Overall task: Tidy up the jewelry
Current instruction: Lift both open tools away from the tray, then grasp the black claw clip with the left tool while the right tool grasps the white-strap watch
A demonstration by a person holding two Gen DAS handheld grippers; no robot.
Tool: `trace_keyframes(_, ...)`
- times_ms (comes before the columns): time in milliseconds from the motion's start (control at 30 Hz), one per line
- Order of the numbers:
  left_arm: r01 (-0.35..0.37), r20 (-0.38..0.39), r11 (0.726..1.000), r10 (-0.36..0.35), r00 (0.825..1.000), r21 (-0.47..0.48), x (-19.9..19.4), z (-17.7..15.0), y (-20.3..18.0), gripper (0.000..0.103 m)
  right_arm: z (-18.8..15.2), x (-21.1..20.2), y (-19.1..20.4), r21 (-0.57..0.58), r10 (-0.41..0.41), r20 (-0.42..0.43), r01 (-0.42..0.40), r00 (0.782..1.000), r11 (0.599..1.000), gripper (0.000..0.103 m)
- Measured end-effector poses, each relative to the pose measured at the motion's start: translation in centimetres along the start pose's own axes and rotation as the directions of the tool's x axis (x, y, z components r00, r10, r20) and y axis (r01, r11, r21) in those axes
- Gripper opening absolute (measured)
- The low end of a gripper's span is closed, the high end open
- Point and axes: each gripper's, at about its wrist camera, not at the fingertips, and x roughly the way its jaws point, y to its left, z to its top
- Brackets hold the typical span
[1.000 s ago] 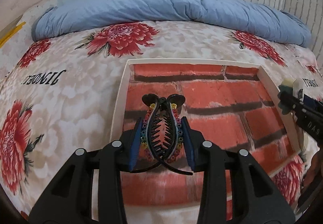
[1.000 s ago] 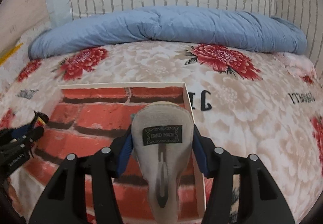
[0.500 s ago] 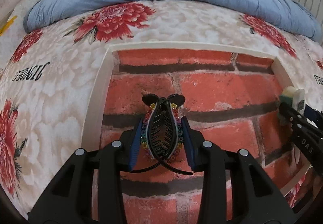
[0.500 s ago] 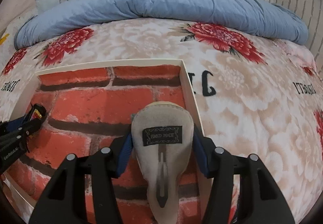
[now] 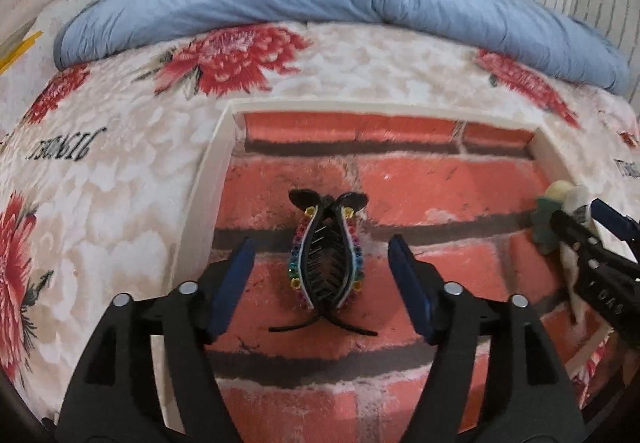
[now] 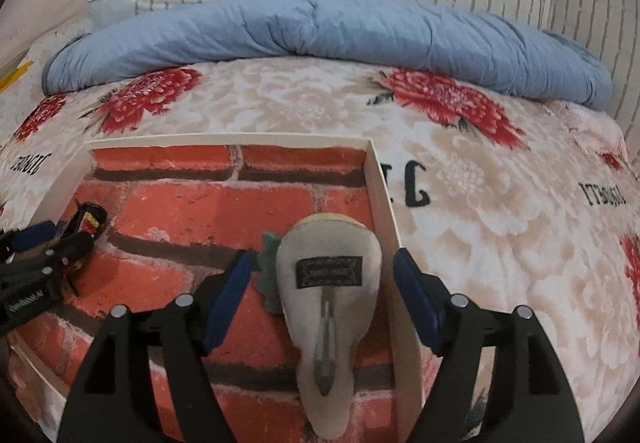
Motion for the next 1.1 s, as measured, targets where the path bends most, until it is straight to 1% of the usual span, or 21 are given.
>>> trace_keyframes(33, -0.003, 0.01, 1.0, 0.003, 1.0, 0.006, -0.5, 0.0, -0.1, 0.076, 0.0, -0.5, 0.0, -0.007, -0.005, 0.01, 0.005, 1.0, 1.0, 0.076)
trace_keyframes(67, -0.01, 0.021, 1.0, 0.009, 1.0, 0.012, -1.1, -0.1, -0.1, 0.081, -0.1, -1.0, -0.1, -0.014, -0.009, 0.02, 0.009, 1.0, 1.0, 0.076)
trace_keyframes(167, -0.015, 0.06, 1.0, 0.014, 0.998, 0.018, -3.4, -0.5, 0.4, 0.088, -0.4, -2.9, -0.7, -0.023, -0.017, 0.028, 0.017, 0.999, 1.0, 0.077)
trace_keyframes(200, -0.018, 0.071, 1.0, 0.017, 0.997, 0.017, -4.2, -0.6, 0.6, 0.092, -0.6, -3.6, -0.9, -0.021, -0.017, 0.03, 0.018, 0.999, 1.0, 0.078)
trace_keyframes(233, -0.023, 0.081, 1.0, 0.022, 0.996, 0.016, -5.2, -0.9, 0.8, 0.094, -0.9, -4.5, -1.3, -0.018, -0.016, 0.033, 0.016, 0.999, 1.0, 0.079)
trace_keyframes(267, -0.027, 0.088, 1.0, 0.026, 0.996, 0.012, -6.0, -1.2, 1.0, 0.096, -1.2, -5.2, -1.5, -0.02, -0.015, 0.034, 0.016, 0.999, 1.0, 0.084)
trace_keyframes(300, -0.029, 0.093, 1.0, 0.028, 0.995, 0.009, -6.7, -1.5, 1.2, 0.096, -1.6, -6.2, -1.8, -0.027, -0.018, 0.041, 0.019, 0.999, 0.999, 0.086)
trace_keyframes(400, -0.024, 0.103, 1.0, 0.023, 0.994, 0.016, -9.3, -2.6, 1.5, 0.098, -2.7, -8.4, -2.5, -0.038, -0.025, 0.051, 0.027, 0.998, 0.999, 0.087)
trace_keyframes(467, -0.064, 0.11, 0.997, 0.06, 0.992, 0.034, -11.1, -3.6, 1.4, 0.098, -3.8, -9.7, -3.1, -0.031, -0.012, 0.039, 0.013, 0.999, 0.999, 0.088)
trace_keyframes(533, -0.083, 0.109, 0.996, 0.078, 0.991, 0.038, -12.4, -4.3, 1.5, 0.098, -5.1, -11.1, -3.6, -0.036, -0.007, 0.03, 0.008, 1.0, 0.999, 0.088)
trace_keyframes(600, -0.057, 0.11, 0.998, 0.054, 0.992, 0.031, -14.0, -5.5, 1.8, 0.098, -6.1, -12.2, -4.0, -0.04, -0.014, 0.03, 0.015, 0.999, 0.999, 0.088)
trace_keyframes(667, -0.049, 0.112, 0.999, 0.046, 0.993, 0.024, -15.3, -6.8, 1.9, 0.098, -7.4, -13.4, -4.7, -0.033, -0.018, 0.027, 0.019, 0.999, 0.999, 0.088)
trace_keyframes(800, -0.052, 0.118, 0.998, 0.047, 0.992, 0.034, -17.4, -9.6, 1.7, 0.098, -9.4, -15.4, -6.0, -0.01, -0.028, 0.032, 0.028, 0.999, 1.0, 0.088)
trace_keyframes(933, -0.034, 0.106, 0.998, 0.029, 0.994, 0.047, -18.5, -12.5, 1.2, 0.098, -11.7, -16.6, -7.8, 0.039, -0.021, 0.026, 0.02, 0.999, 0.999, 0.088)
trace_keyframes(1000, -0.029, 0.108, 0.998, 0.023, 0.994, 0.057, -19.0, -14.2, 1.1, 0.098, -12.8, -16.9, -8.6, 0.051, -0.034, 0.019, 0.033, 0.999, 0.998, 0.088)
trace_keyframes(1100, -0.018, 0.079, 0.999, 0.014, 0.997, 0.051, -18.9, -16.0, 1.4, 0.098, -14.3, -17.2, -10.1, 0.071, -0.059, 0.006, 0.058, 0.998, 0.996, 0.088)
